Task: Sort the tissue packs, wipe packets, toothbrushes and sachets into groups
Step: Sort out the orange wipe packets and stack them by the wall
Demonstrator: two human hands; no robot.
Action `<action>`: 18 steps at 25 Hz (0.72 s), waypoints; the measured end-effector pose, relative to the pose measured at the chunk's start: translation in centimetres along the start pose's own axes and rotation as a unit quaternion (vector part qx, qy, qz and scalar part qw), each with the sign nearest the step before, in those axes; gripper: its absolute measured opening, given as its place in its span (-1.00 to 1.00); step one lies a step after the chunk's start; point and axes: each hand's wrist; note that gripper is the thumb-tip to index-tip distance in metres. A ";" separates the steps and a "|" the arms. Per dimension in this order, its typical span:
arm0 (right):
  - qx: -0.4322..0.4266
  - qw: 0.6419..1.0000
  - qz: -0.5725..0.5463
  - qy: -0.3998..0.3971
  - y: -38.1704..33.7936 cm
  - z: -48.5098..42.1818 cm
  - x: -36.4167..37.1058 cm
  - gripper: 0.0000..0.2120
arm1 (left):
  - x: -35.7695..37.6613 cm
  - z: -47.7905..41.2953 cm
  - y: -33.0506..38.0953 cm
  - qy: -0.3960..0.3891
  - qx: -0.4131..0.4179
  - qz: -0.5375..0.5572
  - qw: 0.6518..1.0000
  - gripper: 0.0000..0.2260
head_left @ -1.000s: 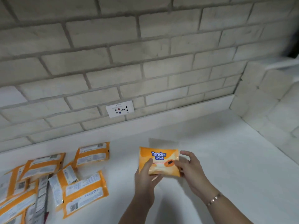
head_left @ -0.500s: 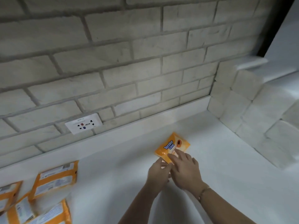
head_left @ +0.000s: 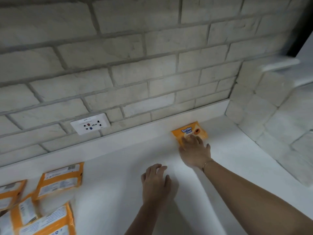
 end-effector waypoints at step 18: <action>-0.126 0.965 -0.174 0.151 -10.7 12.4 7.6 -0.51 | -7.7 7.2 -7.0 -0.038 -0.086 0.231 0.968 -0.78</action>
Point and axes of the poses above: each hand's wrist, its own z-axis away from the middle knuckle, its own x-axis out of the palm, y = z × x, and after that the axes turned 7 degrees about y, right-handed
